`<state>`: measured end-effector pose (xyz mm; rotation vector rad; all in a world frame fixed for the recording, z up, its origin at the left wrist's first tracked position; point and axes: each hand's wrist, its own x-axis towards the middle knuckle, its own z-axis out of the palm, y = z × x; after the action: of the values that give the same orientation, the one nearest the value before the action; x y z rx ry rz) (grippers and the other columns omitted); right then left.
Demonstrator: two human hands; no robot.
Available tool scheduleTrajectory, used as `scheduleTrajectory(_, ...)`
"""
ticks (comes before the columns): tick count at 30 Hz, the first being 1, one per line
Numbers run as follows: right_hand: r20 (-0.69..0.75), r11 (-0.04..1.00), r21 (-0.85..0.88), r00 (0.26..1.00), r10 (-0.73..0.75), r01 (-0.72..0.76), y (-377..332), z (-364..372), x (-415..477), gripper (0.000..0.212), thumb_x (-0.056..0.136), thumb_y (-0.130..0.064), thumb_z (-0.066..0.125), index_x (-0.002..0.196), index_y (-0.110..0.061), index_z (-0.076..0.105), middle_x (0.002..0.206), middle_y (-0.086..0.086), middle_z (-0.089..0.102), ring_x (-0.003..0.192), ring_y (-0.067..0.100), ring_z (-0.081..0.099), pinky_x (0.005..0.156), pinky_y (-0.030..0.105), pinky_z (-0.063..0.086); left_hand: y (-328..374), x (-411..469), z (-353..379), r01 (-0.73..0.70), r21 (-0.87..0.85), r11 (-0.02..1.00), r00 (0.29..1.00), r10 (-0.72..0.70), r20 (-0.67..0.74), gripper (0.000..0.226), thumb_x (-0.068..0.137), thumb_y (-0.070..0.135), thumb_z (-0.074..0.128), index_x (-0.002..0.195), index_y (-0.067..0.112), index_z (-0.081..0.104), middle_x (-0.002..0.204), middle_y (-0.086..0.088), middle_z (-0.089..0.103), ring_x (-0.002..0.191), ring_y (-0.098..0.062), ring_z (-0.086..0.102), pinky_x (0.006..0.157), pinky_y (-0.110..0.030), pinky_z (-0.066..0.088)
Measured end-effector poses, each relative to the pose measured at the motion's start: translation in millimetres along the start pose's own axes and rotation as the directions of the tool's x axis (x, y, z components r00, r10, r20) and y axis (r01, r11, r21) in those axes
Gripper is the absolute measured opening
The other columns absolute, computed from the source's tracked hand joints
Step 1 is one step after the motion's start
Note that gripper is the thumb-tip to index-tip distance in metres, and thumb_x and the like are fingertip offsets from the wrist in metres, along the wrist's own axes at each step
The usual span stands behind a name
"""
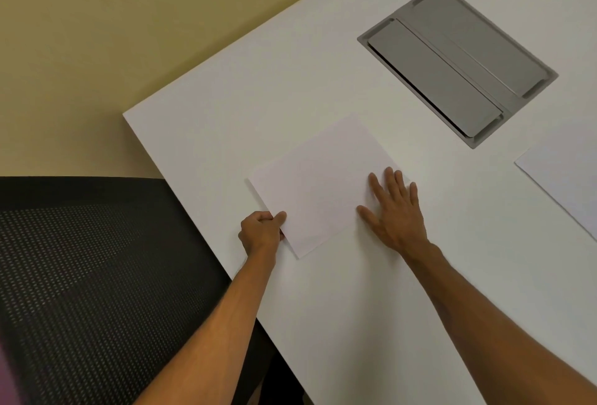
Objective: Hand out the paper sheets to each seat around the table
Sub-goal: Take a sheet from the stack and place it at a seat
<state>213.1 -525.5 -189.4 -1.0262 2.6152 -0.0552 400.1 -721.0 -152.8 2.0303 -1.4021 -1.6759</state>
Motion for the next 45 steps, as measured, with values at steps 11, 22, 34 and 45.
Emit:
scheduleTrajectory(11,-0.005,0.999,0.053,1.000,-0.002,0.002,0.3,5.6,0.4,0.079,0.097,-0.066,0.032,0.161,-0.027,0.007,0.169,0.013,0.001,0.156,0.031,-0.001,0.125,0.051,0.004,-22.1,-1.3,-20.2,-0.530,0.670,0.520,0.796,0.577,0.182,0.084,0.079,0.052,0.078,0.148,0.019,0.041,0.143,-0.008,0.047,0.131,-0.027,0.044,0.105,-0.043,0.038)
scheduleTrajectory(22,-0.002,0.997,0.073,1.000,-0.001,0.001,-4.3,6.9,4.6,0.079,0.096,-0.067,0.031,0.162,-0.028,0.007,0.170,0.011,-0.002,0.157,0.029,-0.003,0.125,0.051,0.003,-37.0,10.3,-31.3,-0.629,0.636,0.446,0.765,0.502,0.405,0.090,0.090,0.058,0.063,0.161,0.025,0.018,0.170,-0.009,-0.003,0.157,-0.021,-0.009,0.127,-0.043,-0.005)
scheduleTrajectory(34,0.027,0.999,0.046,0.999,-0.028,0.027,-7.6,2.1,13.0,0.080,0.096,-0.069,0.027,0.161,-0.029,0.004,0.170,0.010,-0.004,0.157,0.028,-0.005,0.125,0.051,0.001,-37.7,12.7,-32.4,-0.629,0.634,0.450,0.764,0.507,0.398,0.091,0.091,0.055,0.063,0.161,0.020,0.017,0.170,-0.009,-0.001,0.157,-0.021,-0.007,0.127,-0.042,-0.002)
scheduleTrajectory(45,0.013,0.998,0.057,1.000,-0.011,0.010,-10.9,-1.6,8.7,0.079,0.097,-0.068,0.028,0.161,-0.030,0.001,0.170,0.009,-0.003,0.157,0.028,-0.005,0.126,0.050,0.001,-38.8,14.4,-31.9,-0.631,0.638,0.442,0.760,0.515,0.395,0.093,0.091,0.058,0.061,0.162,0.021,0.013,0.170,-0.011,-0.001,0.157,-0.023,-0.004,0.127,-0.043,0.001)
